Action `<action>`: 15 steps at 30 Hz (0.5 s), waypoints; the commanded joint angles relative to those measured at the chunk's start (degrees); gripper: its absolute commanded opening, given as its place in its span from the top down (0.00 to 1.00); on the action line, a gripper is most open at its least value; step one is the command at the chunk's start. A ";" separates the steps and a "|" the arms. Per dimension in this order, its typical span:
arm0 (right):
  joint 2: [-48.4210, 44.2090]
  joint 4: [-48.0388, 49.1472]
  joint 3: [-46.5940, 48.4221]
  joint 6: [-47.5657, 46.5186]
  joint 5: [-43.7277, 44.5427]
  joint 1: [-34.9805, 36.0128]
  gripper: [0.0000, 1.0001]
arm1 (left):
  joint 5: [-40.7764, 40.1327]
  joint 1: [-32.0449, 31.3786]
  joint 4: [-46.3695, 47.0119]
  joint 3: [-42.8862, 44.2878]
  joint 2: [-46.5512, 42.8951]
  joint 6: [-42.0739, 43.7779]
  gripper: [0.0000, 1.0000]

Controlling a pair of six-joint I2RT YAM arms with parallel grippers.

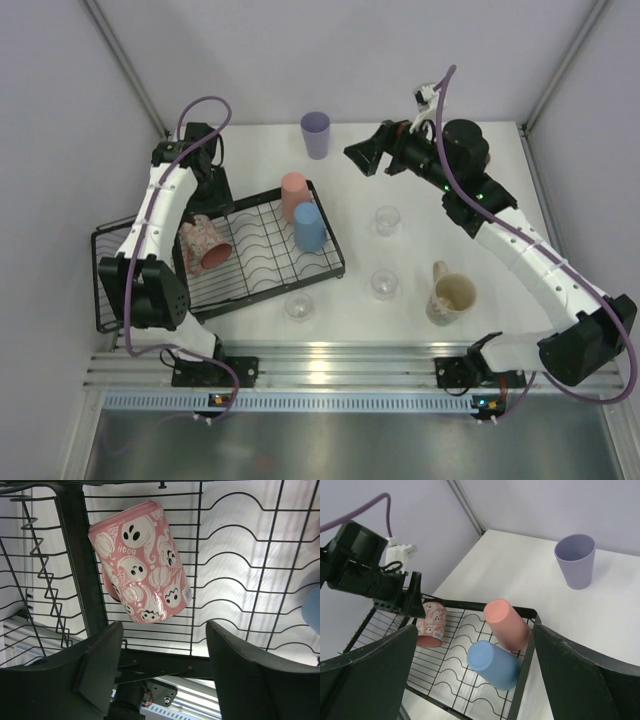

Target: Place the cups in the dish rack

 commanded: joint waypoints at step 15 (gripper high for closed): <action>-3.90 4.17 -1.52 -1.93 0.22 -0.90 0.01 | -1.76 1.90 -1.36 2.10 5.42 -18.54 0.18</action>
